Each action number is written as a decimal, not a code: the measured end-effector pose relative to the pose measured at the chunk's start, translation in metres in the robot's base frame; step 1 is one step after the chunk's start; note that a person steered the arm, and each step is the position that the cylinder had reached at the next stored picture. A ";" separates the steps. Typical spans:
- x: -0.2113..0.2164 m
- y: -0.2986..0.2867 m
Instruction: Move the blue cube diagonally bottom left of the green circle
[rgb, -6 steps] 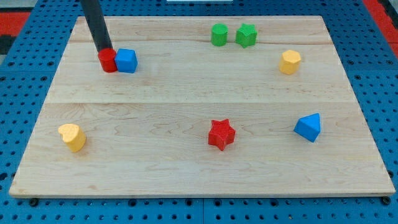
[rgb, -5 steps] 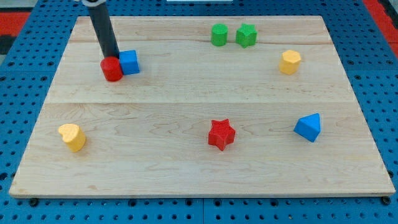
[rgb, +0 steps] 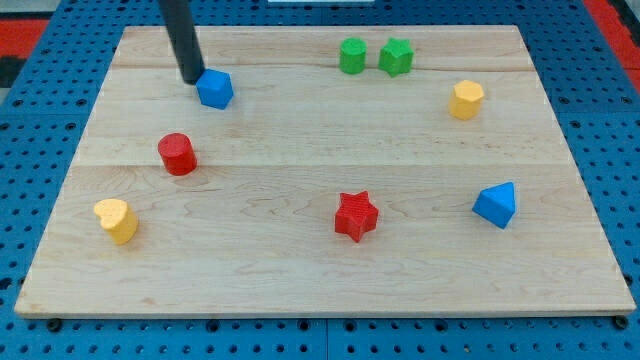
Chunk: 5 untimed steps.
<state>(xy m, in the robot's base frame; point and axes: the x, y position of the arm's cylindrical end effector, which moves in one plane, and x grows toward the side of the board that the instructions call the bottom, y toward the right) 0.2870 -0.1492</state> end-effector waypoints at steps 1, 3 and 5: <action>0.018 0.028; 0.081 0.004; 0.086 0.053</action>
